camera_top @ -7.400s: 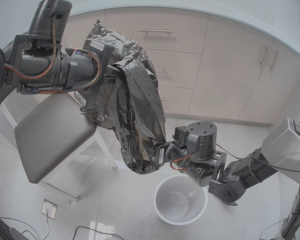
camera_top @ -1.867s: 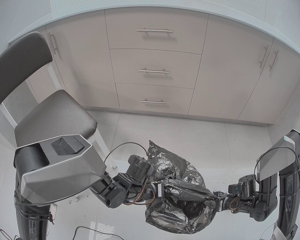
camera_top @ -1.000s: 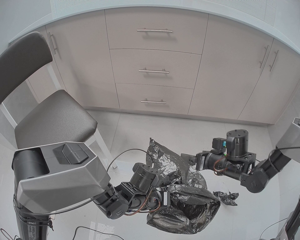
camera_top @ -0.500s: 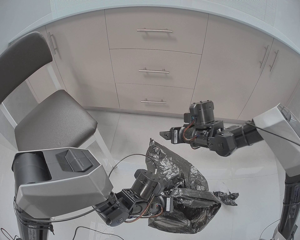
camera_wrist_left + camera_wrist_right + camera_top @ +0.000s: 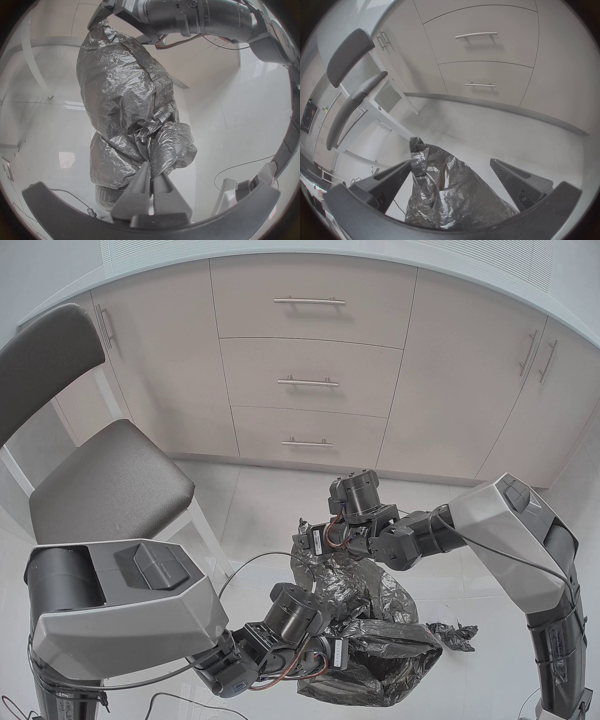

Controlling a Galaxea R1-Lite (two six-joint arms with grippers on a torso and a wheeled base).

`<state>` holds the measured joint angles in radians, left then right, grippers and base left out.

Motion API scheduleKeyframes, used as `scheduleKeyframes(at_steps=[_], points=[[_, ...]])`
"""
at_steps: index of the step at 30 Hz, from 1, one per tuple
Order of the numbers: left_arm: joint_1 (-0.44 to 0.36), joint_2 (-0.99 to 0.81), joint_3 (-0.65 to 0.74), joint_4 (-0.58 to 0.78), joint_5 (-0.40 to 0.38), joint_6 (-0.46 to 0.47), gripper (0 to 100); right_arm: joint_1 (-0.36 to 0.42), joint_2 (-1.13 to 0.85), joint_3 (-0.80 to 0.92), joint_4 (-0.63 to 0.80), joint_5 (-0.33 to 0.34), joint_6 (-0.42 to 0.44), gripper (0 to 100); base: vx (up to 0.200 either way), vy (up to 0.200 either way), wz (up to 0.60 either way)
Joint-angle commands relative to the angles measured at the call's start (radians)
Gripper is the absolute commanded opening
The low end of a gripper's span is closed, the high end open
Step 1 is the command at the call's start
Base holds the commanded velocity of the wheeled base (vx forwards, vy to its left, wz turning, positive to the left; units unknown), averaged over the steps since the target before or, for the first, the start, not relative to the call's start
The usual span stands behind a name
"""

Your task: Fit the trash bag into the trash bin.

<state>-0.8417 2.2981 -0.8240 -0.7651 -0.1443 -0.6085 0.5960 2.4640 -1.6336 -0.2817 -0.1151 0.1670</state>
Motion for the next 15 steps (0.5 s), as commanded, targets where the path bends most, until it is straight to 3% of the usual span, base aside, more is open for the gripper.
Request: scheduleKeyframes(at_steps=[1, 15], points=[[0.0, 0.001, 0.0, 0.0, 0.0, 0.0, 0, 0.001, 0.015, 0.001, -0.001, -0.003, 0.0, 100, 0.0, 0.0, 0.0], [0.001, 0.001, 0.0, 0.0, 0.0, 0.0, 0, -0.002, 0.016, 0.021, -0.001, -0.017, 0.0, 100, 0.0, 0.0, 0.0]])
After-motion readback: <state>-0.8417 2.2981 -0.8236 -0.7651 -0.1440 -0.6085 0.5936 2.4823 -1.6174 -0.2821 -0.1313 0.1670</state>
